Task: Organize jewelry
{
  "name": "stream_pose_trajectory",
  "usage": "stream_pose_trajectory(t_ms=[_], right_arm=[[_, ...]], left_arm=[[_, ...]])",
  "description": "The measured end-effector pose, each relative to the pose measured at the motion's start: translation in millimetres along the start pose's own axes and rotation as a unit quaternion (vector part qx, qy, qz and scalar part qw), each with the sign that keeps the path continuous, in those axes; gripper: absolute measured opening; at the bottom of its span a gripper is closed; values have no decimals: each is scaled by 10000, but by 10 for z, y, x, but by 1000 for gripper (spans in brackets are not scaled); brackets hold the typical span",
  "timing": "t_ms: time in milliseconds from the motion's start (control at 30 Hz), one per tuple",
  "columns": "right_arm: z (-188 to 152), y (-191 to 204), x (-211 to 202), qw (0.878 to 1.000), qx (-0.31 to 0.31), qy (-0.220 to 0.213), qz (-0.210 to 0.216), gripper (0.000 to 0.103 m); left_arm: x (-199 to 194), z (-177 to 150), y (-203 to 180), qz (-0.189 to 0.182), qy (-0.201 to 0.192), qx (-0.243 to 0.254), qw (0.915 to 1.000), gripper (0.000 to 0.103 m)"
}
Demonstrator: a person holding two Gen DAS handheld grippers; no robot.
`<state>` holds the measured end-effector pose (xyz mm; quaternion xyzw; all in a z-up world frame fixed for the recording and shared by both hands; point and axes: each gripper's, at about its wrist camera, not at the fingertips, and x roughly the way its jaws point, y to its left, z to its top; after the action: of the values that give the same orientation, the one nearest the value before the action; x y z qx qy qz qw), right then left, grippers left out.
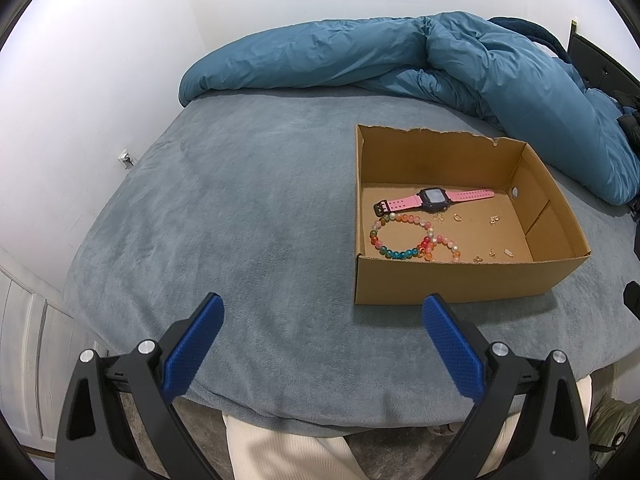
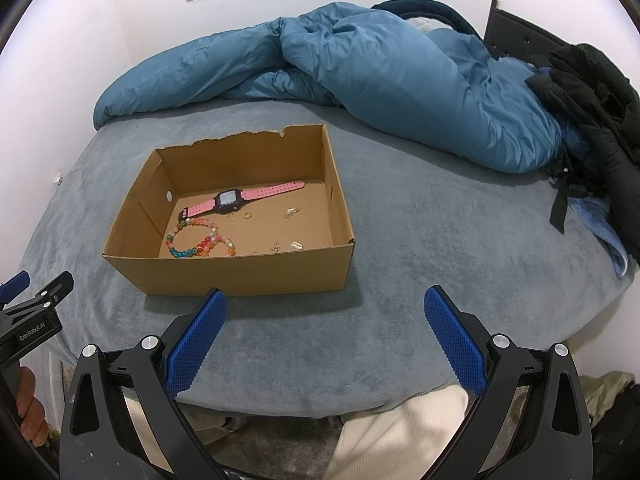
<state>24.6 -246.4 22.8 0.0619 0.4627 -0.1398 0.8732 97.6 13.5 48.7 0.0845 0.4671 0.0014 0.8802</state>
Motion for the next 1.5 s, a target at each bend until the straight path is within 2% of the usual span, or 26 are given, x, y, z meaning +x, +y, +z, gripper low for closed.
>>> stream_pose_trajectory(t_ms=[1500], right_arm=[[39,27,-10,10000,-10,2,23,95]], left_arm=[[4,0,-7,6,2,11,10000,97]])
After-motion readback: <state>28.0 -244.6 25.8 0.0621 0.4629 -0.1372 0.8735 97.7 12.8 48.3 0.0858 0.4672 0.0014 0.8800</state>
